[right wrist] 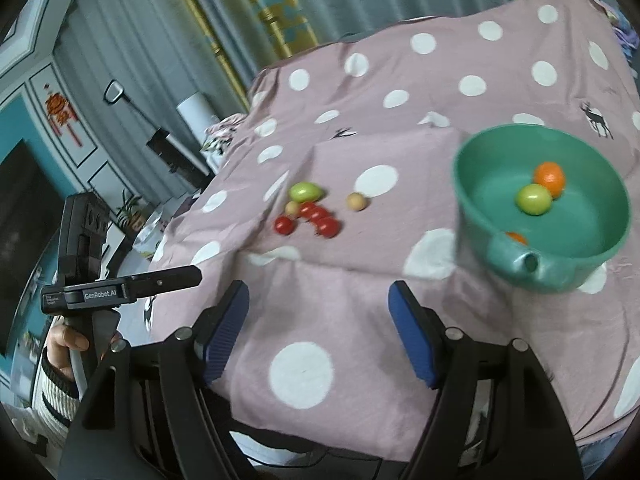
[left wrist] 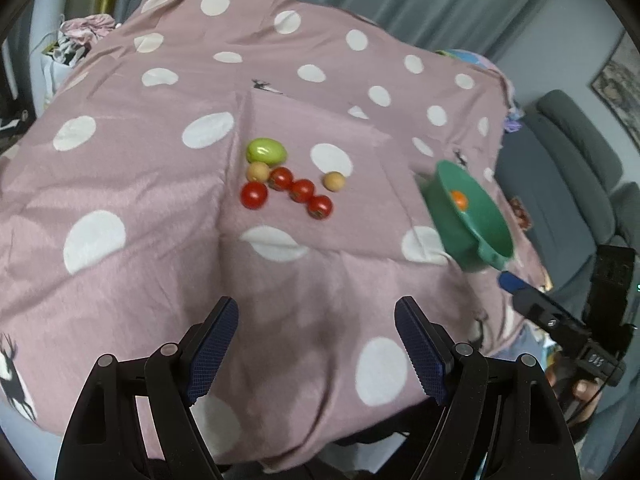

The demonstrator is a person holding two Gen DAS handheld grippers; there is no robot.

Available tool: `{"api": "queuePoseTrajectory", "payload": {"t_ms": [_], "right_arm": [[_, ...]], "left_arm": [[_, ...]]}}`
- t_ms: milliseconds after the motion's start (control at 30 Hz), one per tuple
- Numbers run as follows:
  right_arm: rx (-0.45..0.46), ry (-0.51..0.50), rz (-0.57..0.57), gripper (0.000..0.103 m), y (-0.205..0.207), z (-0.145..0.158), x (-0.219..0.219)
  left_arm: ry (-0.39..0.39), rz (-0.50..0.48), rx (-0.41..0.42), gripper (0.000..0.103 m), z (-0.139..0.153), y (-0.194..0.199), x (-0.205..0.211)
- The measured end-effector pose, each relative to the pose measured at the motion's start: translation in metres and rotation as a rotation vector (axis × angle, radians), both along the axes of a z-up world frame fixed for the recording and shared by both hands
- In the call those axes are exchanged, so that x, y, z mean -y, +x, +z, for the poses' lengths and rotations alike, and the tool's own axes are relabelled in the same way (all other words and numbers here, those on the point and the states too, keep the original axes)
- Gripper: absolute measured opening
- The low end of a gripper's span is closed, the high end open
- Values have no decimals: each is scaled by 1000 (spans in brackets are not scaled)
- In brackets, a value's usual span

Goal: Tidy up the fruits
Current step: 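Withdraw both tools from the bowl toward the cherry tomatoes, then grasp a red cherry tomato with the right tool while the left tool grasps another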

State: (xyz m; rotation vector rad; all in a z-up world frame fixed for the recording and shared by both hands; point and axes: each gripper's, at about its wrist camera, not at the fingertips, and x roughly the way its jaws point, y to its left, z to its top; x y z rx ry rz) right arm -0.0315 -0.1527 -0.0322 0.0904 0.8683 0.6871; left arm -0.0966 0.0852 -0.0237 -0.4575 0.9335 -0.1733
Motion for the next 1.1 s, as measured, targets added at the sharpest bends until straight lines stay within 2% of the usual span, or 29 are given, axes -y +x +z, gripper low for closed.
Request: {"api": "queuePoseTrajectory", "payload": {"t_ms": [167,300,500,700,967,1100], "right_arm": [[16,-21,42,73,-18,1,-15],[32,-22,73,75,-25,2,-22],[21,-35,104,75,-18,-5,-33],[-8,-65,97,75,-1,-20,-39],[-56,-124,95,75,49,-38,-60],[-77,-162,110,74,75,-49,-75]], "left_arm": [[-70,-17,65,80,9,-21,0],[-75,-6,87,80,13,-32,3],[-59,4,63,80,6,-34,6],[-70,10,44,80,-5,-8,-2],[-86,-16,38,80,-18,46,-12],[-66,-50,45,80,-19,70,-10]]}}
